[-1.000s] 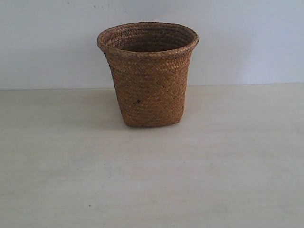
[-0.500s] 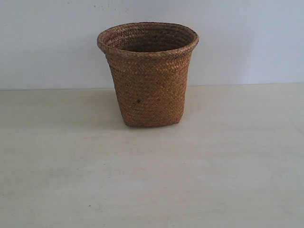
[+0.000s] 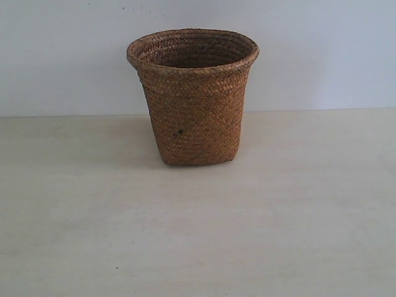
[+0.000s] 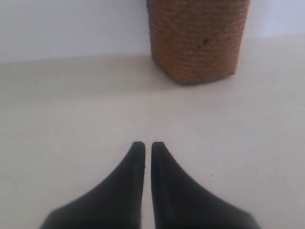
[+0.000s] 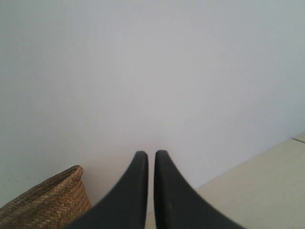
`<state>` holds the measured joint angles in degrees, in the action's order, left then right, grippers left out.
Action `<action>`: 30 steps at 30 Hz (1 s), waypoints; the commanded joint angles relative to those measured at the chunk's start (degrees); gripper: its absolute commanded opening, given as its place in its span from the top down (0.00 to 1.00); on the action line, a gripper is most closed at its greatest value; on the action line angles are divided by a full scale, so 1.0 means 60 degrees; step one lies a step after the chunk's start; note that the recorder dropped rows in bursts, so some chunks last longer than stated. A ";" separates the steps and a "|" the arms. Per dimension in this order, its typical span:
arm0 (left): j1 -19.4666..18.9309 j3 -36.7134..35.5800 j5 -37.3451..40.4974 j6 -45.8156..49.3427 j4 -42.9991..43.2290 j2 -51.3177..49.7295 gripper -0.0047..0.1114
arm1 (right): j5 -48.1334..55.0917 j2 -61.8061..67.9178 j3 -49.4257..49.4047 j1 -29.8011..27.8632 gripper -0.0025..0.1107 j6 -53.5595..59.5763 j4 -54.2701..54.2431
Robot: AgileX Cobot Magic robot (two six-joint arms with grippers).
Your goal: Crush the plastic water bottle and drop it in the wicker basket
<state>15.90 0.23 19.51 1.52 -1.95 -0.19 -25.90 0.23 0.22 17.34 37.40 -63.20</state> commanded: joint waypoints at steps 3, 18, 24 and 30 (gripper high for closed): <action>-0.1591 -0.0039 0.0025 -0.0136 0.0055 0.0031 0.92 | -0.0003 -0.0038 -0.0037 -0.0030 0.97 0.0037 0.0102; -0.2641 -0.0039 0.0075 -0.0358 -0.0028 0.0031 0.92 | -0.0001 -0.0038 -0.0037 -0.0030 0.97 0.0037 0.0102; -0.2641 -0.0039 0.0075 -0.0358 -0.0028 0.0031 0.92 | -0.0001 -0.0038 -0.0037 -0.0030 0.97 0.0037 0.0102; -0.2641 -0.0039 0.0075 -0.0358 -0.0028 0.0031 0.92 | -0.0001 -0.0038 -0.0037 -0.0030 0.97 0.0037 0.0102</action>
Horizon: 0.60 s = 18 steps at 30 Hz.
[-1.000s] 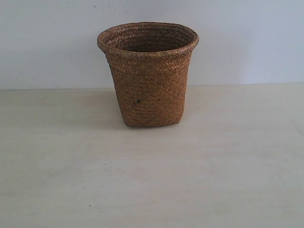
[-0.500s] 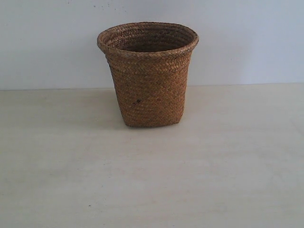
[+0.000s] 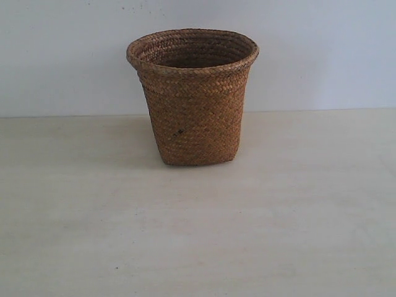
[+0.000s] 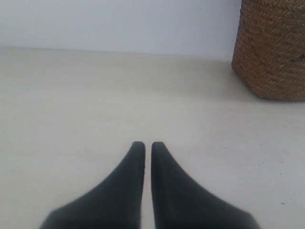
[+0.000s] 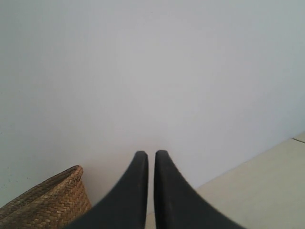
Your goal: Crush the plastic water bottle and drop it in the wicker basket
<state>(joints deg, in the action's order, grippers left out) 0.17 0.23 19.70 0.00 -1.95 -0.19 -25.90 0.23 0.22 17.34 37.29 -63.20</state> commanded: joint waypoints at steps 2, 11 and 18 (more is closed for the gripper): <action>-0.0021 -0.0039 0.0043 -0.0104 -0.0028 0.0031 0.92 | -0.0001 -0.0038 -0.0037 -0.0030 0.97 0.0056 0.0102; -0.0021 -0.0039 0.0025 -0.0104 -0.0028 0.0031 0.92 | -0.0142 -0.0038 -0.0037 -0.0030 0.97 0.0048 0.0119; -0.0021 -0.0039 0.0008 -0.0104 -0.0028 0.0031 0.92 | 0.2504 -0.0038 -0.0037 -0.1964 0.97 0.1095 0.0556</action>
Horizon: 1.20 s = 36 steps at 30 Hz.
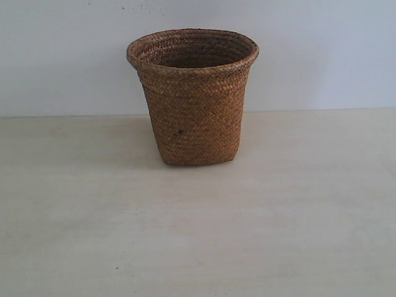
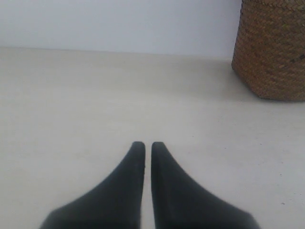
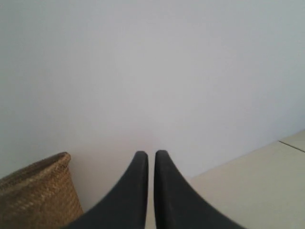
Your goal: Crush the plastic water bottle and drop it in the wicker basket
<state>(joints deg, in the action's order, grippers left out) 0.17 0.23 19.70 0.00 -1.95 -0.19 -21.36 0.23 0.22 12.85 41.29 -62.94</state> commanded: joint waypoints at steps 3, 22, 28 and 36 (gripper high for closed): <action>-0.0021 -0.0039 0.0008 -0.0104 -0.0028 0.0031 0.92 | 0.3057 -0.0038 -0.0037 -0.2367 0.97 0.0428 0.0809; -0.0021 -0.0039 0.0008 -0.0085 -0.0028 0.0031 0.92 | 0.5705 -0.0038 -0.0037 -0.3174 0.97 0.0957 0.0606; -0.0021 -0.0039 0.0008 -0.0085 -0.0028 0.0031 0.92 | 0.5518 -0.0038 -0.0037 -0.3174 0.97 -0.1233 0.2965; -0.0021 -0.0039 0.0008 -0.0085 -0.0028 0.0031 0.92 | 0.6737 -0.0038 -0.0037 -0.3174 0.97 -1.0448 1.1659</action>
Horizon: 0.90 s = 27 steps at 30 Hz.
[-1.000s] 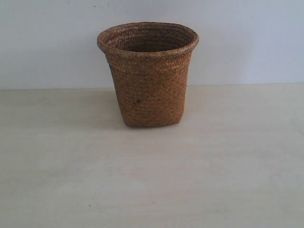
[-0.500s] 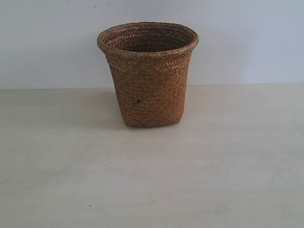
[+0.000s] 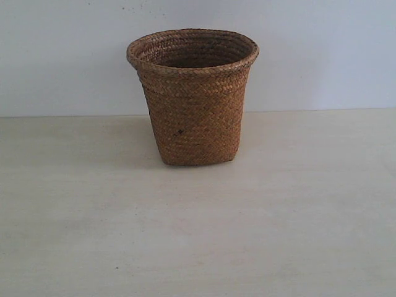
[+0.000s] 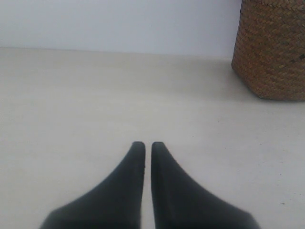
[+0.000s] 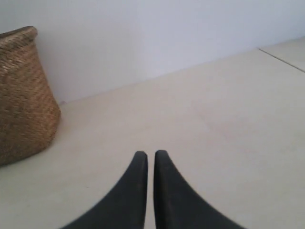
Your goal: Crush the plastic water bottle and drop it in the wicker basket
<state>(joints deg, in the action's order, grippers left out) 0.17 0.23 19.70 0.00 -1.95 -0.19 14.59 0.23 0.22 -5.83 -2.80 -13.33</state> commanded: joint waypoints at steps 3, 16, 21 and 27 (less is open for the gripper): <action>-0.0021 -0.0039 0.0008 -0.0085 -0.0028 0.0031 0.92 | 0.1080 -0.0038 -0.0037 -0.0060 0.97 -0.2175 0.3610; -0.0021 -0.0039 -0.0036 -0.0069 -0.0028 0.0031 0.92 | 0.1074 -0.0038 -0.0037 0.0500 0.97 -0.1334 0.3674; -0.0021 -0.0039 -0.0036 -0.0069 -0.0028 0.0031 0.92 | 0.1054 -0.0038 -0.0037 0.1190 0.97 -0.1333 0.4025; -0.0021 -0.0039 -0.0036 -0.0069 -0.0028 0.0031 0.92 | 0.1054 -0.0038 -0.0037 0.1169 0.97 -0.1333 0.4015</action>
<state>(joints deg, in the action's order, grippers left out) 0.17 0.23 19.70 0.00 -1.95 -0.19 21.26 0.23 0.22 1.08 -11.09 10.12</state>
